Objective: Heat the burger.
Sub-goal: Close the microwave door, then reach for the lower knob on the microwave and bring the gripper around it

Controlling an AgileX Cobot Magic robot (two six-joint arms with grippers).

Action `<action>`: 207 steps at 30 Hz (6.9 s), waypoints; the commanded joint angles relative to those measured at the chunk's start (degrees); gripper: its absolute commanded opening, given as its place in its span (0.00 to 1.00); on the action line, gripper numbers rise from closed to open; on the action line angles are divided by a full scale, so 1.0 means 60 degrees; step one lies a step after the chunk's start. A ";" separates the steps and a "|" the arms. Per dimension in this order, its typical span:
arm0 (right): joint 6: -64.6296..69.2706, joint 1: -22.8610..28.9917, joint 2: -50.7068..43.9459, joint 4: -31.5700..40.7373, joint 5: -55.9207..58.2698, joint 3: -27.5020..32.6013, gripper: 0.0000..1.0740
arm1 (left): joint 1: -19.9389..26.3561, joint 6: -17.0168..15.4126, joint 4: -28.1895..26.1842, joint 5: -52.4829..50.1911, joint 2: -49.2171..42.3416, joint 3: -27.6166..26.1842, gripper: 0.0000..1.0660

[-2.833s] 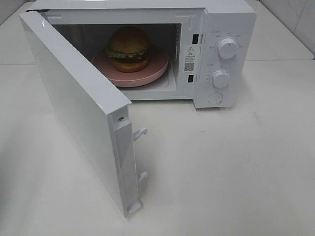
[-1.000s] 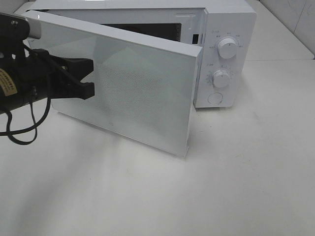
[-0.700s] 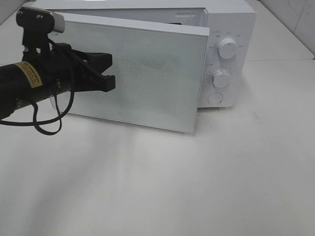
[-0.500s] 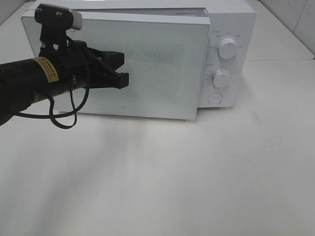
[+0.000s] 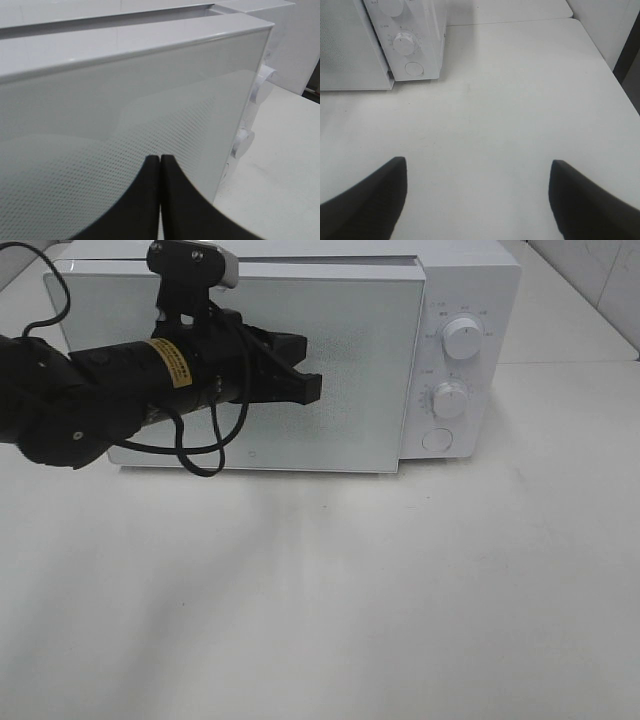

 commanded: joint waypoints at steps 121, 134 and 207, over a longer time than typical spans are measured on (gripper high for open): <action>0.0029 0.0010 -0.0267 -0.0010 -0.0067 0.0010 0.69 | 0.0296 0.0544 -0.1337 1.8077 -0.3132 -0.4125 0.84; 0.0029 0.0010 -0.0267 -0.0010 -0.0067 0.0010 0.69 | 0.3934 0.1576 -0.2884 1.6931 -0.6303 -0.0984 0.84; 0.0038 0.0010 -0.0267 -0.0010 -0.0067 0.0010 0.69 | 0.6283 0.3457 -0.3037 1.5775 -1.8249 0.4507 0.84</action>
